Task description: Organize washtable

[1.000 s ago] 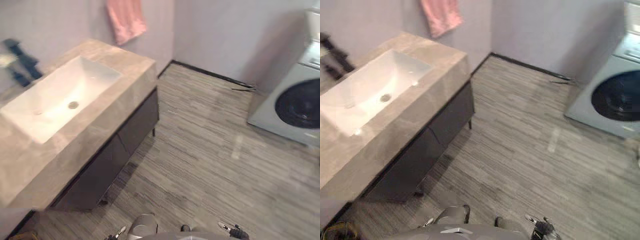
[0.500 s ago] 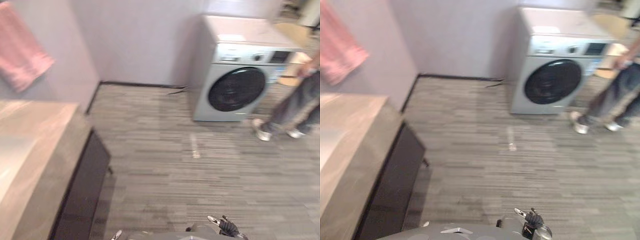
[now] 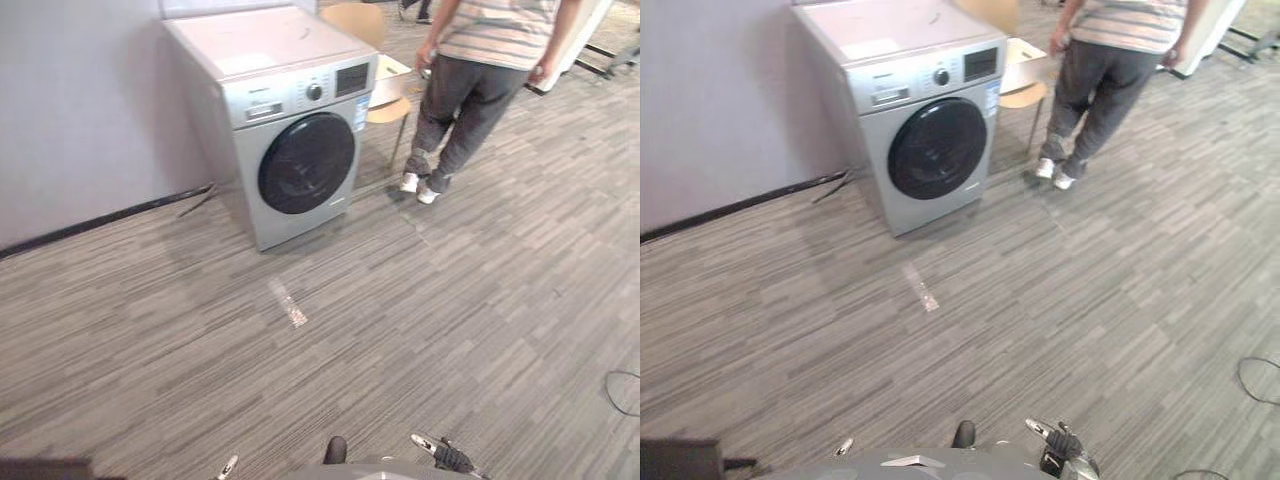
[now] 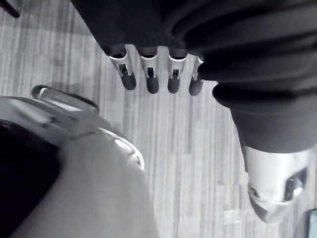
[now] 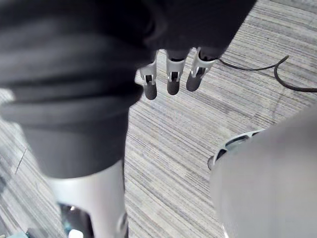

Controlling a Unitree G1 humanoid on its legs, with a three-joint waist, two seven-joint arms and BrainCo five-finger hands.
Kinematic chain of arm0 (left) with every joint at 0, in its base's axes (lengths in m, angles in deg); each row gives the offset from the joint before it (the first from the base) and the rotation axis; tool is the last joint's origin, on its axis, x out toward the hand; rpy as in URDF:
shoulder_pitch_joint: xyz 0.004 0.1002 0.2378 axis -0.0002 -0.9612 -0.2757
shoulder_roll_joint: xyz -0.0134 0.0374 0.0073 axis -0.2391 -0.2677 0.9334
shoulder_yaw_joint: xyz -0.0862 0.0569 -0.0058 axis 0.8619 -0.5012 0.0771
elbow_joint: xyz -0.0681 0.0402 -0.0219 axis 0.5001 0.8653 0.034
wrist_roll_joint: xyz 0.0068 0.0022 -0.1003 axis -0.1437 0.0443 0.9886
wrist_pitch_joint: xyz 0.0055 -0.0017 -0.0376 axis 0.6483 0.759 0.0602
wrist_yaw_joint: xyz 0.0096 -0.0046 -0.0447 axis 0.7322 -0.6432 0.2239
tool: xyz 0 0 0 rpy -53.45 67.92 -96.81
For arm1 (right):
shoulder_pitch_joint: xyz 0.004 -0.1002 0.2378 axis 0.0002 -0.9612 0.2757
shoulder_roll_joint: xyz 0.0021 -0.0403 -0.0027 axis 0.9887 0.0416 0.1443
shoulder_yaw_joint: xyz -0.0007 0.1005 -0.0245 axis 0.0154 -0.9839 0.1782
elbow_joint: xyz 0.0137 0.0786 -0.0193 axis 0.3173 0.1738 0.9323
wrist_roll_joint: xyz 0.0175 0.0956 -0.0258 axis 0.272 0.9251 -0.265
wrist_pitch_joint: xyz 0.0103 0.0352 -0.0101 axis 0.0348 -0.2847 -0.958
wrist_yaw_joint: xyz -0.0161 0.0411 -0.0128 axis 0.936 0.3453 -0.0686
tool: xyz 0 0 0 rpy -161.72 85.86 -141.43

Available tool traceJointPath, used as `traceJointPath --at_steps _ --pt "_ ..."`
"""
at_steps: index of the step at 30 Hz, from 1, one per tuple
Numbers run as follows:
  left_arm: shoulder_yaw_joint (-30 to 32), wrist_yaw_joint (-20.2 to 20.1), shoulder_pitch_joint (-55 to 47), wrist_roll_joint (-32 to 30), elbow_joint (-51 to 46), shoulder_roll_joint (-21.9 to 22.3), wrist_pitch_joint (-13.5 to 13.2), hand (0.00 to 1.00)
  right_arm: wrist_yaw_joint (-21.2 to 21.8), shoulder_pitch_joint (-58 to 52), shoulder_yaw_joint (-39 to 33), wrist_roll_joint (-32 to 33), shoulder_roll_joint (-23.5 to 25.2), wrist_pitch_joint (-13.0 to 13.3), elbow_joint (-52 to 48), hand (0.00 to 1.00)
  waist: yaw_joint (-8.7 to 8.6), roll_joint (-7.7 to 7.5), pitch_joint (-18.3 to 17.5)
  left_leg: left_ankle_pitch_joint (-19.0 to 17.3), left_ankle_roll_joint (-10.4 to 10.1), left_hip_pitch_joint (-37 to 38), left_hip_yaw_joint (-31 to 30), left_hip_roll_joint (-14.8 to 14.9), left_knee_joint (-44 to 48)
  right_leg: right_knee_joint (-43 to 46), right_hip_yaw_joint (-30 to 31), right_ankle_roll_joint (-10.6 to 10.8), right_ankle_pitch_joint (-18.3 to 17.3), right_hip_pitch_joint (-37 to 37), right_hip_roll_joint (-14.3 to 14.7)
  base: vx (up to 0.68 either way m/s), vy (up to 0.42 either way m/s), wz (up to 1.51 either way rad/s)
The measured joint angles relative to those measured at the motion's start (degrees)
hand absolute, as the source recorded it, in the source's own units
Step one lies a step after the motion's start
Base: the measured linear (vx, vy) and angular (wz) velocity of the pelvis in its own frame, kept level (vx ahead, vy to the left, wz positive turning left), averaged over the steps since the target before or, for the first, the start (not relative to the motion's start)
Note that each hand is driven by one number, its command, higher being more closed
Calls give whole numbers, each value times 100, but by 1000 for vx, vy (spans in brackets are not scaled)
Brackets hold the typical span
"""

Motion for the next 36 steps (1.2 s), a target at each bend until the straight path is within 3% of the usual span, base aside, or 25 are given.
traceJointPath --at_steps 1,2,3,4,6,8,9,10,11,14,16,18,19,20,21,23,26,27,29,30,31,32,33,34,36 --pt "13 -5 -115 43 -93 73 7 0 -3 -1 110 19 16 7 -81 0 59 54 18 474 571 -589 -653 -159 1168 -71 416 -109 32 179 169 -7 -216 -162" --pt "-4 -8 -132 56 -109 94 10 0 -4 -3 105 26 -6 20 -97 0 125 113 71 412 445 -797 -1070 -368 1594 -58 630 -157 6 253 247 74 -134 -198" --pt "-151 -5 -140 184 -121 130 1 0 -10 97 104 26 -55 61 -63 0 234 150 189 96 148 -1086 -1676 -834 2133 -35 1123 -202 -23 433 370 162 -29 -163" --pt "-279 -6 -141 216 -126 88 -2 0 -11 150 102 26 -97 59 10 0 301 148 271 -53 3 -1232 -1811 -988 2272 -54 1317 -202 -23 555 377 213 -33 -174" --pt "-745 -21 -129 255 -222 -16 -12 0 -15 182 89 31 -80 58 138 0 295 116 438 -580 -77 -1892 -1586 -912 2288 -235 1804 -125 -30 1003 348 180 -20 -106" --pt "-799 -63 -117 247 -275 18 -78 0 -26 175 -27 33 -58 60 125 0 307 152 512 -798 -90 -2530 -1733 -954 1158 -364 2118 -6 -213 1325 207 -122 55 -57" --pt "-793 -63 -121 249 -275 32 -90 0 -28 178 -65 33 -58 63 125 0 311 155 511 -728 -159 -2601 -1934 -1042 605 -364 2166 -15 -296 1384 146 -416 124 -38" --pt "-799 -60 -174 245 -280 71 -90 0 -26 172 -184 33 -58 67 126 0 319 181 476 -283 -305 -2616 -2499 -1194 -921 -334 2264 2 -563 1492 16 -284 131 -28" --pt "-806 -63 -223 245 -274 89 -91 0 -27 156 -219 32 -77 71 129 0 310 215 467 133 -384 -2646 -2644 -1190 -1391 -267 2322 58 -747 1562 -46 -127 130 -29" --pt "-771 -55 -411 210 -284 162 -63 0 -18 -45 -311 30 -32 68 37 0 339 226 311 708 -309 -2578 -2158 -1228 -1348 249 2328 233 -1414 1585 -394 382 112 -28" --pt "-640 -51 -454 170 -272 144 -55 0 11 -111 -365 24 13 67 -183 0 385 113 318 253 -52 -2405 -1691 -1287 -1014 1575 2032 558 -1677 1255 -632 606 96 -80" --pt "-655 -37 -358 144 -274 18 -46 0 17 -119 -411 23 125 85 -368 0 322 -35 472 -54 123 -1768 -1319 -1225 -1072 3965 1457 1031 -1129 387 -878 510 50 -92" --pt "-734 -8 -257 118 -272 -72 -35 0 26 -162 -444 31 149 103 -385 0 240 -48 548 -209 206 -1388 -1209 -1175 -1085 4950 996 1072 -912 40 -1140 386 6 -54" --pt "-801 -4 -219 125 -301 -113 -37 0 19 -183 -456 28 140 109 -390 0 202 -51 535 -309 218 -1191 -1140 -1130 -1147 5221 782 1056 -922 -106 -1279 408 16 -65" --pt "-802 53 -88 128 -338 -129 -44 0 12 -188 -476 31 136 115 -416 0 192 -57 524 -468 238 -758 -984 -1002 -1402 5378 416 934 -997 -357 -1472 386 3 -86" --pt "-811 58 183 127 -396 -120 -54 0 21 -243 -502 39 203 144 -612 0 135 -47 517 -592 98 -181 -867 -805 -1892 4928 -73 859 -1072 -752 -1517 374 -39 -71" --pt "-968 36 663 121 -485 -36 -72 0 16 -301 -802 252 280 209 -691 0 -59 -71 505 -727 -64 424 -798 -598 -2514 2247 -997 1039 -781 -961 -1515 442 -127 -14" --pt "-1004 20 795 96 -499 75 -97 0 2 -348 -908 254 292 187 -697 0 -59 -84 495 -839 -189 624 -712 -618 -2652 1227 -1099 1026 -445 -992 -1522 582 -238 -13" --pt "-998 19 813 14 -569 228 -104 0 0 -389 -917 265 181 171 -736 0 -199 7 388 -1104 -300 888 -668 -485 -2743 997 -1060 900 -199 -1202 -1462 692 -352 11" --pt "-990 19 560 -31 -539 276 -116 0 2 -554 -857 249 118 129 -720 0 -367 210 127 -1142 -462 953 -879 -242 -2383 1042 -1121 705 -78 -1157 -1197 622 -403 43" --pt "-952 19 584 -46 -536 256 -119 0 3 -635 -845 246 148 102 -700 0 -403 129 73 -1127 -503 791 -1027 -174 -1878 1038 -1118 307 246 -1066 -1107 714 -546 15" --pt "-754 40 548 -83 -547 314 -91 0 -1 -696 -870 247 75 75 -662 0 -275 283 19 -917 -604 379 -1386 19 -613 1162 -1083 -205 161 -884 -830 457 -578 -40" --pt "-636 45 533 -81 -573 320 -90 0 5 -664 -755 243 49 76 -708 0 -213 286 22 -184 -492 -46 -1545 -12 377 1198 -972 -296 -84 -745 -685 454 -608 -98" --pt "-625 53 443 -40 -567 330 -90 0 7 -618 -593 247 33 90 -779 0 -108 256 21 1169 -519 -479 -1640 -95 1449 984 -654 -326 -278 -354 -477 321 -493 -139" --pt "-646 43 369 137 -620 291 -117 0 4 -389 -408 246 26 97 -667 0 99 298 201 736 -397 -1035 -1632 -248 2735 593 -33 -407 -425 395 -183 255 -340 -153"
